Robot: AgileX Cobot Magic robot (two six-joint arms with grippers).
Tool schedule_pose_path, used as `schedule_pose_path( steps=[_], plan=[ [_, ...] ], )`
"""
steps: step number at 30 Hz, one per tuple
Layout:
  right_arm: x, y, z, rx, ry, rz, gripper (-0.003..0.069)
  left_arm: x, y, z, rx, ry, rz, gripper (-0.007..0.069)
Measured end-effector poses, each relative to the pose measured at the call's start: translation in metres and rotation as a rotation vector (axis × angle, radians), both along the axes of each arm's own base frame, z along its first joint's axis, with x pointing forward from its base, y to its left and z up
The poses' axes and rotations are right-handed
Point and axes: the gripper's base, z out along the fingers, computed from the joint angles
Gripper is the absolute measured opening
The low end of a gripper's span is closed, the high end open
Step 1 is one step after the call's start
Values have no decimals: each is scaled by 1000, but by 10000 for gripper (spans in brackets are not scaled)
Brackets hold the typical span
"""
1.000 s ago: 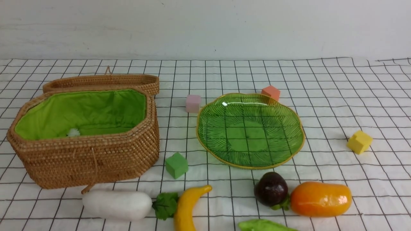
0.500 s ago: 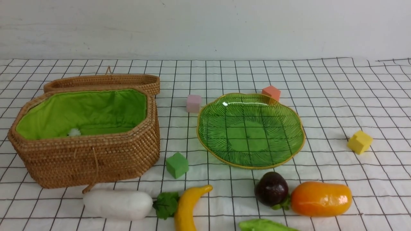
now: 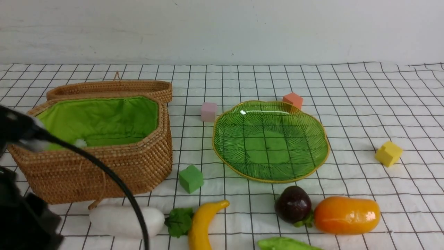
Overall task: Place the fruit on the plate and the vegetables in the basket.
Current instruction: Use the left arm to grab a carrot and put it into the left basket
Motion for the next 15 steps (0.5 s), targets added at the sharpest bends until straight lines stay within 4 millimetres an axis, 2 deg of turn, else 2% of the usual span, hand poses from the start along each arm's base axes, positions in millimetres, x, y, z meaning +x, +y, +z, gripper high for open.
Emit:
schedule_pose_path(
  steps=[4,6,7,8,10,11,12,15],
  plan=[
    [0,0,0,0,0,0,242,12,-30,-27,103,158,-244,293],
    [0,0,0,0,0,0,242,18,-42,-38,123,201,-340,365],
    [0,0,0,0,0,0,242,19,-43,-39,124,201,-348,372],
    [0,0,0,0,0,0,242,24,-48,-46,135,219,-395,435],
    [0,0,0,0,0,0,242,27,-52,-51,140,236,-419,485],
    [0,0,0,0,0,0,242,33,-55,-59,152,261,-438,549],
    [0,0,0,0,0,0,242,33,-56,-60,153,264,-440,556],
    [0,0,0,0,0,0,242,48,-66,-89,181,366,-448,645]
  ],
)
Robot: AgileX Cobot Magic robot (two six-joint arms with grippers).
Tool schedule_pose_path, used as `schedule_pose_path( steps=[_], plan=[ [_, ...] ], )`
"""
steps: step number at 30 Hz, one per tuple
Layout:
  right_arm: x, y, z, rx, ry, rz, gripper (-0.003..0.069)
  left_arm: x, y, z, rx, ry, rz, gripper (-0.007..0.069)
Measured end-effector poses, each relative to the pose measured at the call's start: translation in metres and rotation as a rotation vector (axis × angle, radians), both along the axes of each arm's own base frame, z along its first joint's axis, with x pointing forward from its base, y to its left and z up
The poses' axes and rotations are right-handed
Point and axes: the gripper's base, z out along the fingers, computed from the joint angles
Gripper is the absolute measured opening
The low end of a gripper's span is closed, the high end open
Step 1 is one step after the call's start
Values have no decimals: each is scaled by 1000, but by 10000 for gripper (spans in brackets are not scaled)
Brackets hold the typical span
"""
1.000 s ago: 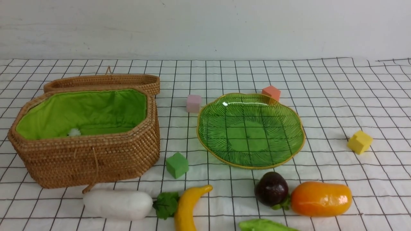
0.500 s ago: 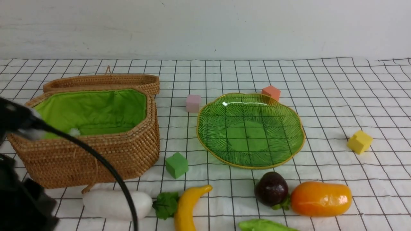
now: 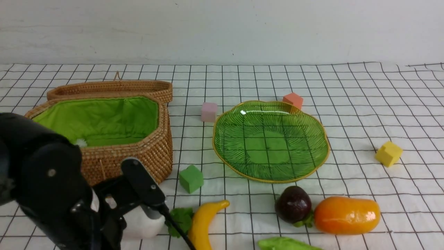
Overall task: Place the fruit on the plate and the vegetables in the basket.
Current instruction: Use the left arm to grab a carrot and put it into the left basket
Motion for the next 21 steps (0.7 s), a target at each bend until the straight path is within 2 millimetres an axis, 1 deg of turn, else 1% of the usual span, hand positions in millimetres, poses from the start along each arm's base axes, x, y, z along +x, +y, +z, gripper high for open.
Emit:
schedule_pose_path(
  steps=[1,2,3,5,6,9,10,11,12,13,14,15,16,19,20,21],
  plan=[
    [0,0,0,0,0,0,242,3,-2,-7,13,20,-1,651],
    [0,0,0,0,0,0,242,4,-2,-9,16,25,-1,652],
    [0,0,0,0,0,0,242,10,-6,-24,36,56,-3,655],
    [0,0,0,0,0,0,242,17,-10,-40,59,93,-5,652],
    [0,0,0,0,0,0,242,21,-12,-51,76,117,-14,645],
    [0,0,0,0,0,0,242,25,-15,-72,117,174,-37,599],
    [0,0,0,0,0,0,242,26,-16,-72,116,174,-38,589],
    [0,0,0,0,0,0,242,28,-16,-73,130,183,-50,534],
    [0,0,0,0,0,0,242,29,-16,-74,135,186,-56,495],
    [0,0,0,0,0,0,242,29,-16,-74,136,187,-57,495],
    [0,0,0,0,0,0,242,30,-15,-74,147,179,-75,401],
    [0,0,0,0,0,0,242,30,-15,-74,152,180,-84,356],
    [0,0,0,0,0,0,242,29,-14,-73,154,186,-93,339],
    [0,0,0,0,0,0,242,21,-13,-68,147,232,-89,347],
    [0,0,0,0,0,0,242,17,-11,-61,141,241,-98,347],
    [0,0,0,0,0,0,242,17,-11,-61,144,245,-100,347]
  ],
)
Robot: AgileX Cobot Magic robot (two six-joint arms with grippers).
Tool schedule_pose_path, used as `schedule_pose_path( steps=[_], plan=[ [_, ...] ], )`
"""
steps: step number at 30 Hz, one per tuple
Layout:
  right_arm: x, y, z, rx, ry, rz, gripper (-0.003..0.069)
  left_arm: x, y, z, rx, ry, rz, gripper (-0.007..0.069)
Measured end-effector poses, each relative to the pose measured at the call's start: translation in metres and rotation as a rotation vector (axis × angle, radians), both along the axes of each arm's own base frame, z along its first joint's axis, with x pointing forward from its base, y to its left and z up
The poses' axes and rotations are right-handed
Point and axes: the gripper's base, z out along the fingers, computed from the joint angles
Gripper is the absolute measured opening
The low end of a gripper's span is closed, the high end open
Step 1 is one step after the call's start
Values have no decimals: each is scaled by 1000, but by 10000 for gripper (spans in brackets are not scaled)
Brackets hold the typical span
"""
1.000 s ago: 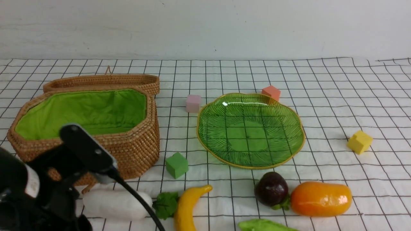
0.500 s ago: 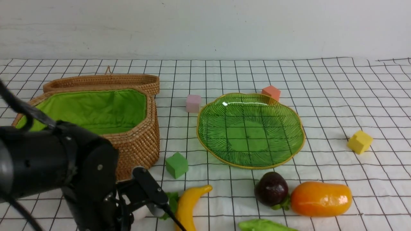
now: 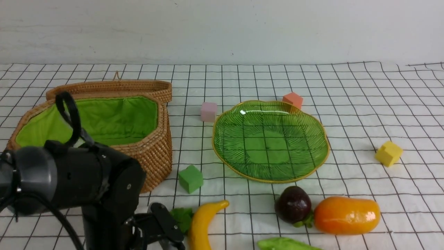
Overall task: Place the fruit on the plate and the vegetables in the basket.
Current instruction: Use the left arm to grab a carrot and put it into the left basket, then take a daikon with your left arm and place it on the basket on the left.
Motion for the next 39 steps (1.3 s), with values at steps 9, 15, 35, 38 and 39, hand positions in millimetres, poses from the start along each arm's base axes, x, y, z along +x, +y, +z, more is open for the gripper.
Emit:
schedule_pose_path(
  steps=[9,15,35,38,39],
  plan=[
    [0,0,0,0,0,0,242,10,30,134,-19,-447,-75,347],
    [0,0,0,0,0,0,242,71,76,193,90,-1005,-169,347],
    [0,0,0,0,0,0,242,100,77,134,90,-924,-141,656],
    [0,0,0,0,0,0,242,76,73,141,60,-879,-138,631],
    [0,0,0,0,0,0,242,52,63,139,2,-827,-197,597]
  ],
)
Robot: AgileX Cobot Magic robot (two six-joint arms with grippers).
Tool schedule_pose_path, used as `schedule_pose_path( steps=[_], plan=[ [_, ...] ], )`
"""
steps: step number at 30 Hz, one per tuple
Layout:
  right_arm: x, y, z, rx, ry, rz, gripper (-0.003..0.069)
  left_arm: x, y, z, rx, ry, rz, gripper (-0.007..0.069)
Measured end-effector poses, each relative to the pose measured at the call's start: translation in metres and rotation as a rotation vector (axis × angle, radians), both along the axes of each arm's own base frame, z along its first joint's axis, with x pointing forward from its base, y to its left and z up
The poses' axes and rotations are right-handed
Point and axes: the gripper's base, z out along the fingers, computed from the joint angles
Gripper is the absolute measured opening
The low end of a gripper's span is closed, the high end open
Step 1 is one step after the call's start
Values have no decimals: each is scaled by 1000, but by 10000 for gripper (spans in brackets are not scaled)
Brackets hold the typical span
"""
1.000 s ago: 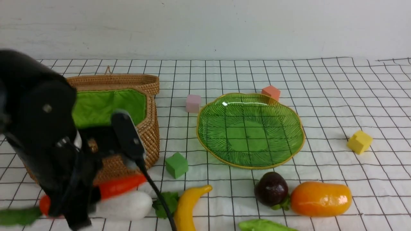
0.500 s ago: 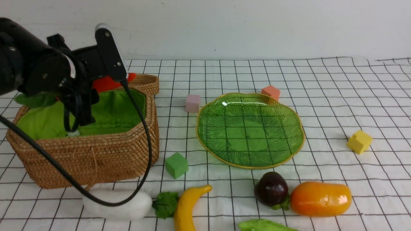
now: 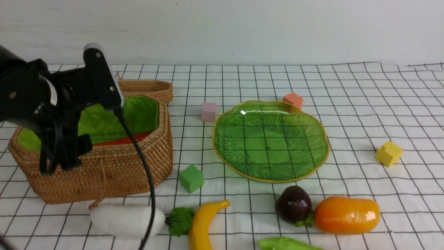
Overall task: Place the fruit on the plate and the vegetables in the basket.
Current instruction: Take a daikon with your left arm and place it on the basket on the left.
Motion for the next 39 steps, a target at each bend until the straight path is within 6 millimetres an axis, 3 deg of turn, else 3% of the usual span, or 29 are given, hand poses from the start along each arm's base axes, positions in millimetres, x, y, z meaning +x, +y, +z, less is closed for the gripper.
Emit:
schedule_pose_path(
  steps=[3,7,24,27,32,33,38,39],
  plan=[
    [0,0,0,0,0,0,242,-27,-19,-26,-6,111,-162,550],
    [0,0,0,0,0,0,242,-37,-28,-57,-2,154,-259,529],
    [0,0,0,0,0,0,242,-14,-41,-125,31,300,-278,512],
    [0,0,0,0,0,0,242,-15,-42,-126,19,311,-268,471],
    [0,0,0,0,0,0,242,-19,-40,-118,15,334,-254,470],
    [0,0,0,0,0,0,242,-20,-40,-111,6,327,-250,470],
    [0,0,0,0,0,0,242,-36,-31,-36,-65,161,-237,470],
    [0,0,0,0,0,0,242,-37,-30,-34,-67,154,-235,470]
  ],
)
